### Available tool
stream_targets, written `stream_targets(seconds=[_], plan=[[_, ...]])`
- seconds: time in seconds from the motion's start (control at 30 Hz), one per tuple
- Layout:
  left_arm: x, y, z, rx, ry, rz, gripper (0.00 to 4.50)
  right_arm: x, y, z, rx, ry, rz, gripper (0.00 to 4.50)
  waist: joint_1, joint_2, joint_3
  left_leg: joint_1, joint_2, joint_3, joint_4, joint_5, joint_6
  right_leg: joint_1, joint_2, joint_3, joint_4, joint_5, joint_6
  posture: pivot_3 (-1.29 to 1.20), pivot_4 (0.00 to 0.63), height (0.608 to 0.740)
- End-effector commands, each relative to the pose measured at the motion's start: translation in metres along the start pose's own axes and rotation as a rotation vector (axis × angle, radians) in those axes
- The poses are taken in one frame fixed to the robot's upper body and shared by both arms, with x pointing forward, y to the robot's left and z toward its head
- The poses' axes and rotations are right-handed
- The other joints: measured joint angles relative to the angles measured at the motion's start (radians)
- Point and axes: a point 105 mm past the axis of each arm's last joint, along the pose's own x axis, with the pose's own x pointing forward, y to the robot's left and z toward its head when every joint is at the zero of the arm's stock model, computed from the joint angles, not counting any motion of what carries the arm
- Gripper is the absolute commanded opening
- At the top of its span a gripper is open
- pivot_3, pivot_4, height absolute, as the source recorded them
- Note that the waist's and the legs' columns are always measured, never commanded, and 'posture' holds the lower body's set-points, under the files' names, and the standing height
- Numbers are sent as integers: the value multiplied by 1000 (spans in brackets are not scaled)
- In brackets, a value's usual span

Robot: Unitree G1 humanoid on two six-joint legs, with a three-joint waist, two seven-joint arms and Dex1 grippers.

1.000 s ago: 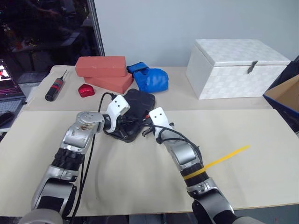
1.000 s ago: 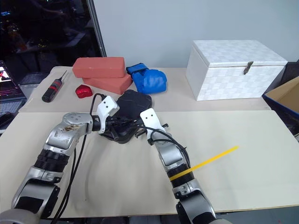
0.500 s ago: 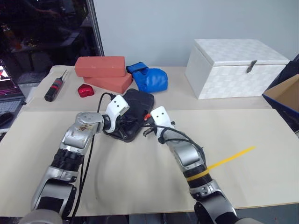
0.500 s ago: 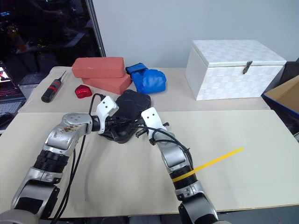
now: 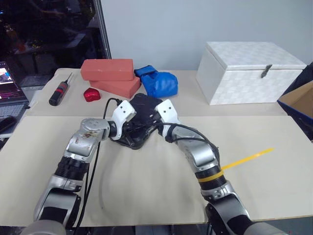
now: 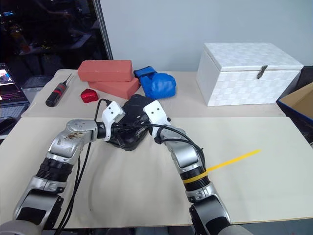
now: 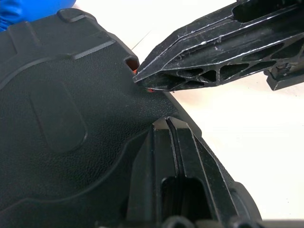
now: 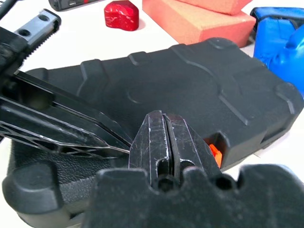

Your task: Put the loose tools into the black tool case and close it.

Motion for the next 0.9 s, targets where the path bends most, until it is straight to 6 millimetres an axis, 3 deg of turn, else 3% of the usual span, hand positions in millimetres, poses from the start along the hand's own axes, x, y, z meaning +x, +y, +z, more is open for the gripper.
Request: stream_targets(seconds=[0.03, 0.07, 0.13, 0.2, 0.27, 0.33, 0.47, 0.63, 0.67, 0.8, 0.9], plan=[[3, -9, -56, -135, 160, -12, 40, -10, -9, 28, -10, -127, -53, 0, -1, 0, 0, 0, 0, 0, 0, 0, 0, 0, 0, 0, 0, 0, 0, 0, 150, 736], [4, -10, -50, -139, 124, -14, 40, -13, -11, 29, -6, -140, -64, 0, -1, 0, 0, 0, 0, 0, 0, 0, 0, 0, 0, 0, 0, 0, 0, 0, 150, 736], [2, -11, -22, -127, -65, -26, 40, -33, -16, 35, 11, -197, -76, 0, 2, 0, 0, 0, 0, 0, -1, 0, 0, 0, 0, 0, 0, -1, -1, 0, 150, 736], [-11, -14, 1, -160, -229, -55, 40, -53, -18, 36, 24, -226, -62, 0, 8, 1, 0, -2, 0, 0, -2, 0, 0, -1, -1, 0, -1, -1, 0, 0, 150, 736], [-30, -27, 9, -181, -301, -130, 553, -77, -19, 25, -27, -198, -8, 611, 10, 1, 0, -6, 0, 0, -2, 0, 0, -4, -1, 0, -1, -2, 3, 0, 150, 736], [-42, -35, 8, -179, -305, -160, 1110, -95, -18, 17, -59, -165, 30, 1143, 15, 0, 1, -11, -1, 1, -2, -1, -1, -7, -2, 0, -2, -3, 4, 0, 150, 736], [-85, -46, -6, -217, -314, -136, 2791, -172, -23, -8, -163, -35, 160, 2593, 29, 1, 2, -18, -2, 1, -2, -2, -2, -14, -4, -1, -3, -6, 5, 0, 150, 736], [-120, -55, -24, -254, -285, -68, 4456, -220, -36, -20, -226, 71, 179, 4248, 33, -1, 4, -17, -2, 1, 0, -5, -3, -13, -5, -1, -3, -9, 5, 0, 150, 736], [-127, -56, -29, -258, -268, -46, 4500, -228, -39, -20, -235, 78, 176, 4467, 33, -1, 4, -16, -2, 2, 0, -5, -3, -12, -5, -1, -3, -10, 2, 0, 150, 736], [-147, -62, -48, -249, -198, 28, 4500, -252, -51, -17, -276, 93, 133, 4467, 35, -2, 4, -12, -2, 3, 1, -7, -6, -9, -6, -2, -4, -12, -3, 0, 150, 736], [-154, -62, -52, -277, -203, 48, 4500, -261, -60, -14, -298, 95, 90, 4467, 46, -1, 5, -11, -1, 2, 1, -11, -12, -6, -7, -4, -13, -11, -5, 0, 150, 736]])
